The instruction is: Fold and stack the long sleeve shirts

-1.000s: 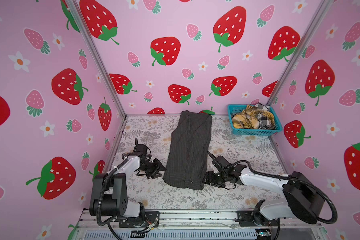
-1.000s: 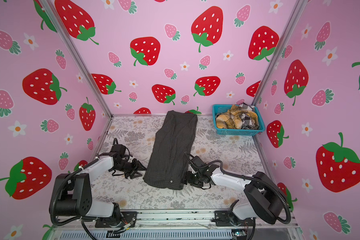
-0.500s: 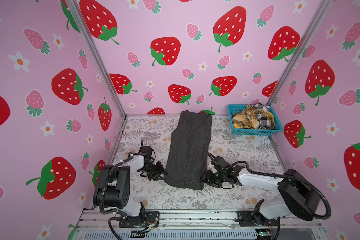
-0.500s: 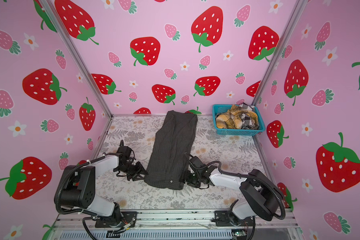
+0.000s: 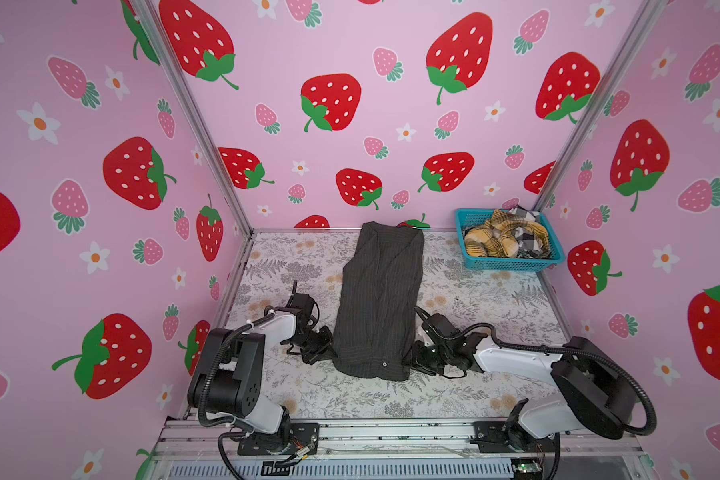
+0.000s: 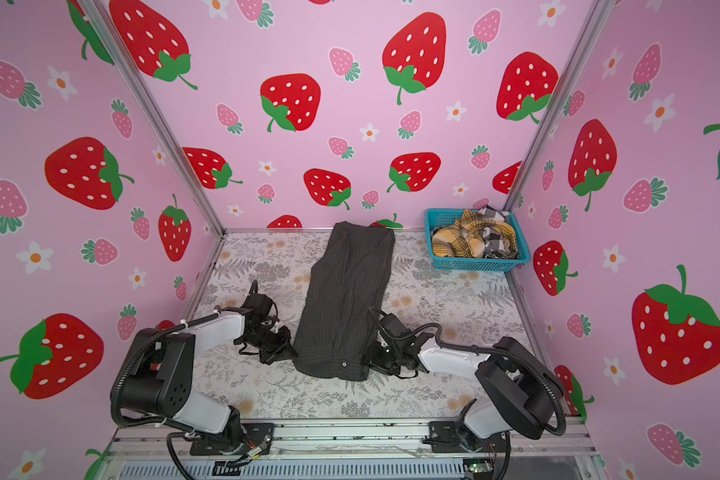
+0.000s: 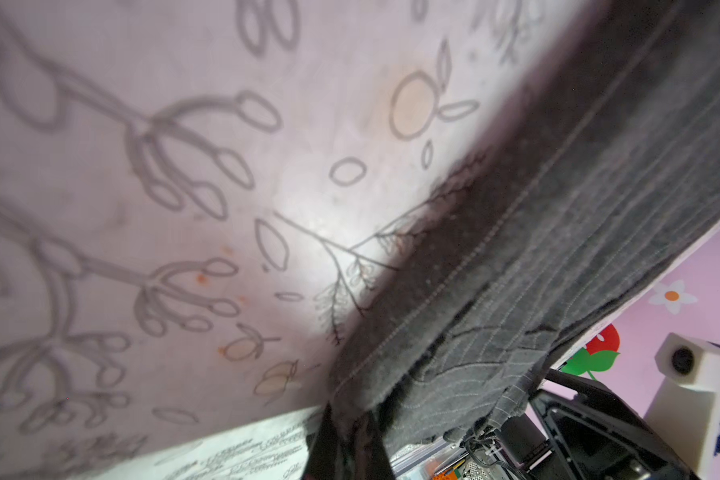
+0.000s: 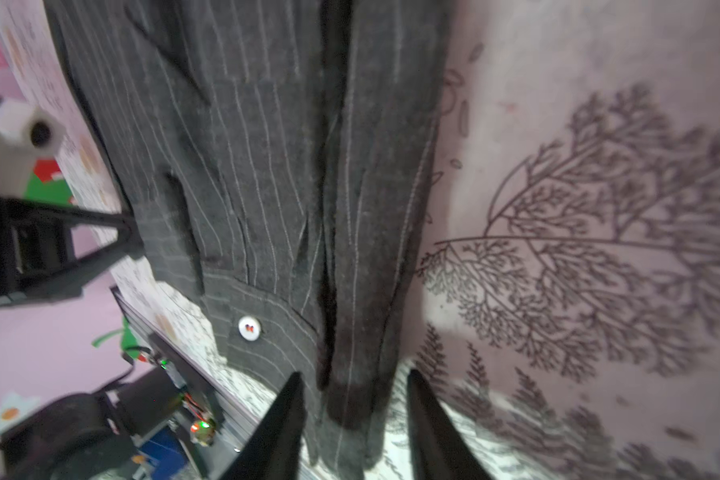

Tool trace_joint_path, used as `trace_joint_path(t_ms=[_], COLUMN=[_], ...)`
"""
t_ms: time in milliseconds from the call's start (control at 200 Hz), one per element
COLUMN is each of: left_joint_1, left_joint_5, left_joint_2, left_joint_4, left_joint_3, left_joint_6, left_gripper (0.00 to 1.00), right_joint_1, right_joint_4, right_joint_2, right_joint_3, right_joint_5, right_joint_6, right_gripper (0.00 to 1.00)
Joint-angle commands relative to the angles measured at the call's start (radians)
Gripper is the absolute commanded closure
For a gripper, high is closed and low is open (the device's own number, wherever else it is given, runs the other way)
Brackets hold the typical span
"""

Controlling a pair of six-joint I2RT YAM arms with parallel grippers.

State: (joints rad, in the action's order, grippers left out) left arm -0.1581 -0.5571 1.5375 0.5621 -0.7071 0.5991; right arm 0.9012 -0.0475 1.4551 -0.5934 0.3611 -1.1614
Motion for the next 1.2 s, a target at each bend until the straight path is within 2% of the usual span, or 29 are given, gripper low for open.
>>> trace_joint_path(t_ms=[0, 50, 170, 190, 205, 300, 325, 350, 385, 415, 455, 485, 560, 615, 640, 755, 945, 1106, 1196], left_joint_1=[-0.040, -0.077, -0.209, -0.225, -0.238, -0.293, -0.299, -0.303, -0.304, -0.301, -0.290, -0.281, -0.248, -0.224, -0.213, -0.187, -0.182, -0.181, -0.178], left_joint_5=[-0.004, -0.006, -0.009, -0.009, -0.010, -0.050, -0.060, -0.061, -0.061, -0.053, -0.013, 0.025, 0.078, 0.074, 0.070, 0.091, 0.035, 0.028, 0.045], left_joint_2=[-0.034, -0.052, -0.082, -0.087, -0.091, -0.143, -0.160, -0.182, -0.218, -0.254, -0.297, -0.325, -0.365, -0.353, -0.337, -0.239, -0.125, -0.092, -0.052], left_joint_4=[0.033, 0.038, 0.065, 0.072, 0.074, 0.057, 0.068, 0.091, 0.113, 0.135, 0.188, 0.220, 0.235, 0.209, 0.202, 0.168, 0.069, 0.032, 0.032], left_joint_3=[0.012, 0.014, 0.017, 0.019, 0.024, 0.065, 0.067, 0.065, 0.062, 0.053, 0.030, 0.010, -0.003, 0.005, 0.006, -0.001, 0.002, 0.011, 0.012], left_joint_6=[0.018, 0.030, 0.043, 0.041, 0.042, 0.077, 0.079, 0.080, 0.087, 0.092, 0.090, 0.088, 0.093, 0.089, 0.082, 0.055, 0.062, 0.059, 0.050], left_gripper=[1.00, 1.00, 0.99, 0.96, 0.88, 0.62, 0.45, 0.33, 0.28, 0.26, 0.26, 0.26, 0.30, 0.36, 0.39, 0.46, 0.51, 0.52, 0.56], right_joint_1=[0.005, 0.006, 0.005, 0.004, 0.004, 0.002, 0.002, -0.001, -0.003, -0.004, -0.004, -0.005, -0.005, -0.004, -0.004, -0.001, 0.001, 0.001, 0.000], right_joint_4=[-0.036, -0.082, -0.179, -0.198, -0.213, -0.279, -0.309, -0.324, -0.342, -0.358, -0.380, -0.389, -0.398, -0.388, -0.383, -0.329, -0.211, -0.186, -0.143], right_joint_2=[0.001, -0.019, -0.080, -0.093, -0.104, -0.184, -0.204, -0.222, -0.243, -0.258, -0.272, -0.280, -0.295, -0.299, -0.299, -0.293, -0.274, -0.275, -0.286], right_joint_3=[0.003, 0.006, 0.028, 0.032, 0.035, 0.073, 0.084, 0.094, 0.104, 0.113, 0.118, 0.121, 0.124, 0.125, 0.124, 0.131, 0.164, 0.170, 0.186], right_joint_5=[-0.023, -0.046, -0.087, -0.094, -0.097, -0.130, -0.136, -0.138, -0.142, -0.147, -0.152, -0.155, -0.158, -0.152, -0.145, -0.107, -0.049, -0.071, -0.078], right_joint_6=[-0.012, -0.012, -0.009, -0.007, -0.006, -0.013, -0.015, -0.015, -0.016, -0.016, -0.011, -0.008, 0.003, 0.010, 0.014, 0.027, 0.022, 0.019, -0.003], right_gripper=[0.76, 0.83, 0.91, 0.92, 0.92, 0.90, 0.89, 0.87, 0.82, 0.74, 0.61, 0.54, 0.49, 0.49, 0.45, 0.43, 0.43, 0.44, 0.44])
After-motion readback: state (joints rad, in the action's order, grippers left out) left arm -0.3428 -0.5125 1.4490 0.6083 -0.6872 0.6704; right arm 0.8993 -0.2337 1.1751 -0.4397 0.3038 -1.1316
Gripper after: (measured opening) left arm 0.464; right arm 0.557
